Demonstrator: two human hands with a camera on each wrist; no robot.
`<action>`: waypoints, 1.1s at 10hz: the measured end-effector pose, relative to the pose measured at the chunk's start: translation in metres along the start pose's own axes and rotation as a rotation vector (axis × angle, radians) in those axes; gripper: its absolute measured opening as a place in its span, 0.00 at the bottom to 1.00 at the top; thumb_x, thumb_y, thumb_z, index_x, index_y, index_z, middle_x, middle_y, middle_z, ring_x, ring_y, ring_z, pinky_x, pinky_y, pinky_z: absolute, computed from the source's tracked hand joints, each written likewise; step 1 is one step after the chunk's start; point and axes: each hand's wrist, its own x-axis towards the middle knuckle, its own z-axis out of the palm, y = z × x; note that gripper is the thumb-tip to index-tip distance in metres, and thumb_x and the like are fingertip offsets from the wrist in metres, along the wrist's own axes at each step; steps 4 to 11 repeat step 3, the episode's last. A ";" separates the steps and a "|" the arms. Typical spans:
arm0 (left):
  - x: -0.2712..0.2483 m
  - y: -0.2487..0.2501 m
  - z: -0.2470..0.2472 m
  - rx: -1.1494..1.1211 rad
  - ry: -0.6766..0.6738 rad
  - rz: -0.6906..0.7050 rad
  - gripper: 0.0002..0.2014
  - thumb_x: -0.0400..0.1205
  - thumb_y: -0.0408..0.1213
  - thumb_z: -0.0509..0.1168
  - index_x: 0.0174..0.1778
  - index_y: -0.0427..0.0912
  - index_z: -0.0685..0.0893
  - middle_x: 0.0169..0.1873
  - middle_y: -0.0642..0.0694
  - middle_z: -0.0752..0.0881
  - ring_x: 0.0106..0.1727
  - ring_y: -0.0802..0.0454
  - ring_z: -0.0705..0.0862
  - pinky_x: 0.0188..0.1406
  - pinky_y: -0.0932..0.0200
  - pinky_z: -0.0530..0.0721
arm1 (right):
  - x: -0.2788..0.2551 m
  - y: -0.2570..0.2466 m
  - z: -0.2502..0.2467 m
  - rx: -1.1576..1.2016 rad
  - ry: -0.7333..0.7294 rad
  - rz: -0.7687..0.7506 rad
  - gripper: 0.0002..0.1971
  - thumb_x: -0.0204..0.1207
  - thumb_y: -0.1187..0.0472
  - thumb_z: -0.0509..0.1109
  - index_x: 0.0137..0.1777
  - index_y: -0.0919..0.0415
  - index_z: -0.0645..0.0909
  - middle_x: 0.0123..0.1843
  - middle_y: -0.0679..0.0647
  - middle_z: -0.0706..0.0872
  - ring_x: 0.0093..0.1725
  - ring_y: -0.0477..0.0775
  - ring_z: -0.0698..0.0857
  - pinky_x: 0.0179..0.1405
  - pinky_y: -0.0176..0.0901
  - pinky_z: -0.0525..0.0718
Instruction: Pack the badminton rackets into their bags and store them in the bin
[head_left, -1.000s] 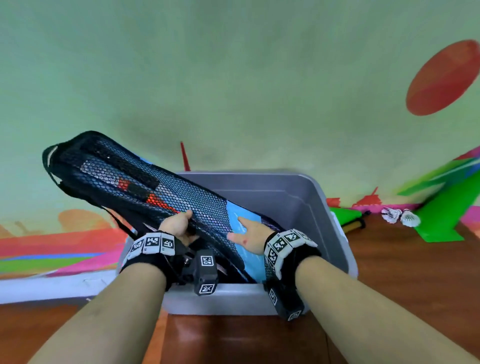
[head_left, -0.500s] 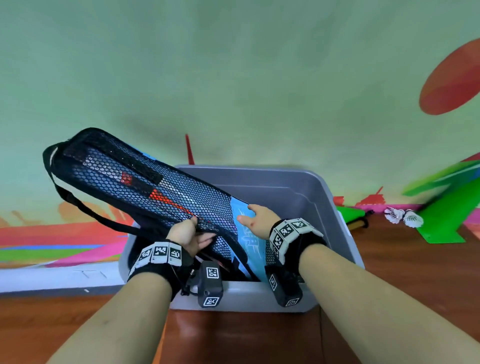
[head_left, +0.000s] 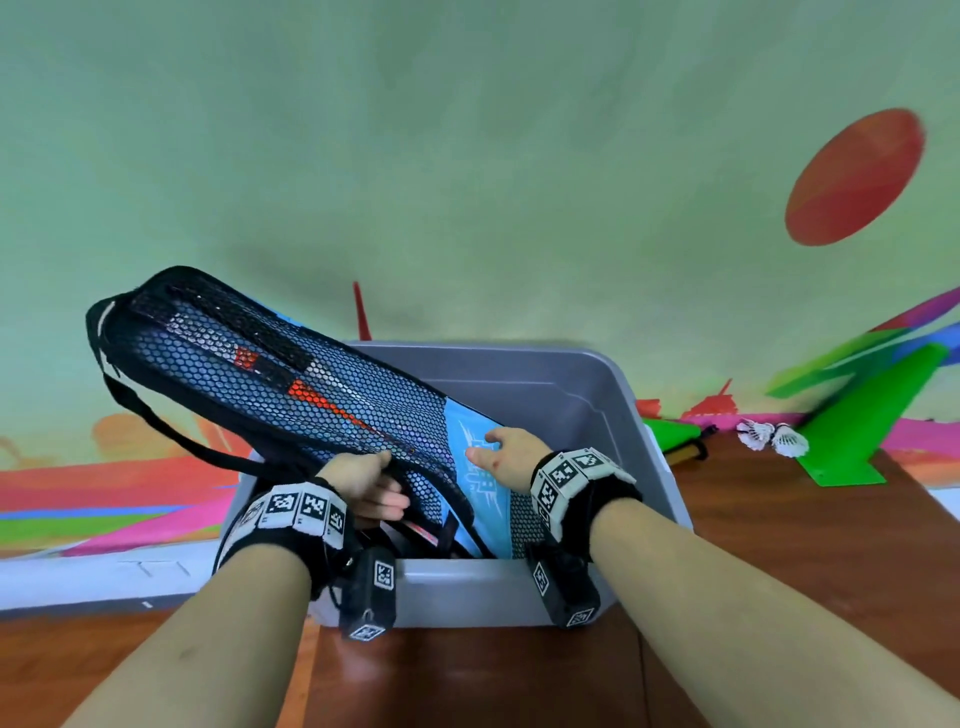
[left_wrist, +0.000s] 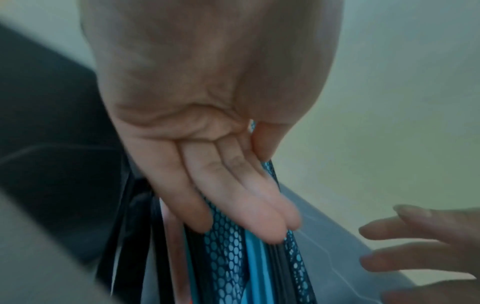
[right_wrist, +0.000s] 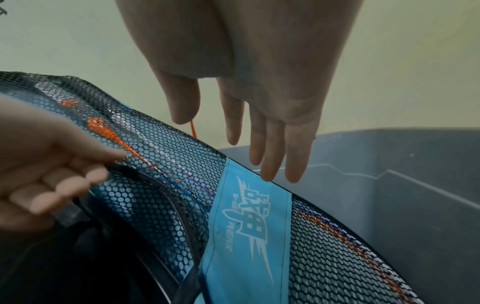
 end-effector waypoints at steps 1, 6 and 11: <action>-0.016 0.008 -0.002 0.049 -0.012 0.063 0.23 0.87 0.50 0.51 0.43 0.36 0.82 0.26 0.42 0.90 0.25 0.50 0.88 0.38 0.61 0.80 | -0.012 -0.002 -0.002 -0.020 0.030 -0.004 0.30 0.81 0.44 0.61 0.78 0.61 0.66 0.78 0.58 0.71 0.75 0.59 0.73 0.76 0.49 0.69; -0.059 0.039 -0.013 -0.007 0.026 0.410 0.15 0.86 0.46 0.56 0.55 0.37 0.80 0.46 0.42 0.88 0.49 0.45 0.85 0.47 0.56 0.78 | -0.039 -0.019 -0.034 0.004 0.245 -0.111 0.28 0.82 0.46 0.61 0.76 0.61 0.69 0.75 0.57 0.75 0.73 0.58 0.75 0.72 0.45 0.71; -0.059 0.039 -0.013 -0.007 0.026 0.410 0.15 0.86 0.46 0.56 0.55 0.37 0.80 0.46 0.42 0.88 0.49 0.45 0.85 0.47 0.56 0.78 | -0.039 -0.019 -0.034 0.004 0.245 -0.111 0.28 0.82 0.46 0.61 0.76 0.61 0.69 0.75 0.57 0.75 0.73 0.58 0.75 0.72 0.45 0.71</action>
